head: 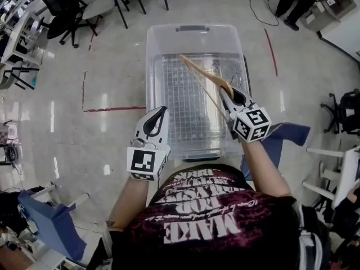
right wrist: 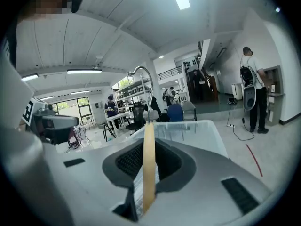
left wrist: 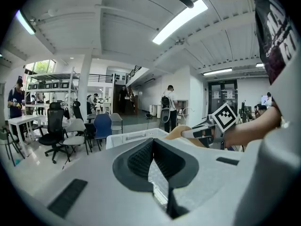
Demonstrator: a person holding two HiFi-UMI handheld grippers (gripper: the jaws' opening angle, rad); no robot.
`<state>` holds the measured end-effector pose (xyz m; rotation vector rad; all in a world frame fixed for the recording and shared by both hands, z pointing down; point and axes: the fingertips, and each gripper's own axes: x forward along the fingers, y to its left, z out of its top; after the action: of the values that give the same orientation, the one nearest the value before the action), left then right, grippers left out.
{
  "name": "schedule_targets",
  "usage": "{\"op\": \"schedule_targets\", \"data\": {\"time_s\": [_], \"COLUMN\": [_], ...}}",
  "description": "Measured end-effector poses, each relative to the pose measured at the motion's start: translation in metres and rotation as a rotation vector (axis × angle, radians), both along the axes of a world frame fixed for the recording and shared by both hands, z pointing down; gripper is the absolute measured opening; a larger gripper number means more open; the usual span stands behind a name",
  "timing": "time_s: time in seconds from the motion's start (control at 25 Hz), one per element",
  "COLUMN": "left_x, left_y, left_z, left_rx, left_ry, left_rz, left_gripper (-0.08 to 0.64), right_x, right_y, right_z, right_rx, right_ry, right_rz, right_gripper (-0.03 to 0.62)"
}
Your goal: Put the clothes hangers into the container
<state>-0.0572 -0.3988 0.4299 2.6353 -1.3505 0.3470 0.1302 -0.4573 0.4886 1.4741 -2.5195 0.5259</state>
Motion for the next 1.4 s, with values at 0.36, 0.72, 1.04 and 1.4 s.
{"op": "schedule_targets", "data": {"time_s": [0.36,0.72,1.04,1.4], "left_x": [0.009,0.014,0.006,-0.014], "left_y": [-0.014,-0.016,-0.012,0.001], "left_z": [0.017,0.038,0.044,0.043], "left_rx": [-0.04,-0.094,-0.144,-0.16], "left_ry": [-0.022,-0.02,-0.01,-0.041], "left_rz": [-0.018,-0.028,-0.059,-0.073], "left_gripper": [0.006,0.006,0.006,0.006], "right_x": [0.0,-0.009,-0.011,-0.002], "right_y": [-0.012,-0.012,-0.008,-0.017], "right_z": [0.114,0.205,0.276,0.323], "right_rx": [-0.202,-0.388,-0.554,-0.667], "right_ry": [0.071,0.084,-0.011,-0.129], "right_rz": [-0.062,-0.096,-0.07,0.124], "right_gripper": [0.061,0.061,0.065,0.13]}}
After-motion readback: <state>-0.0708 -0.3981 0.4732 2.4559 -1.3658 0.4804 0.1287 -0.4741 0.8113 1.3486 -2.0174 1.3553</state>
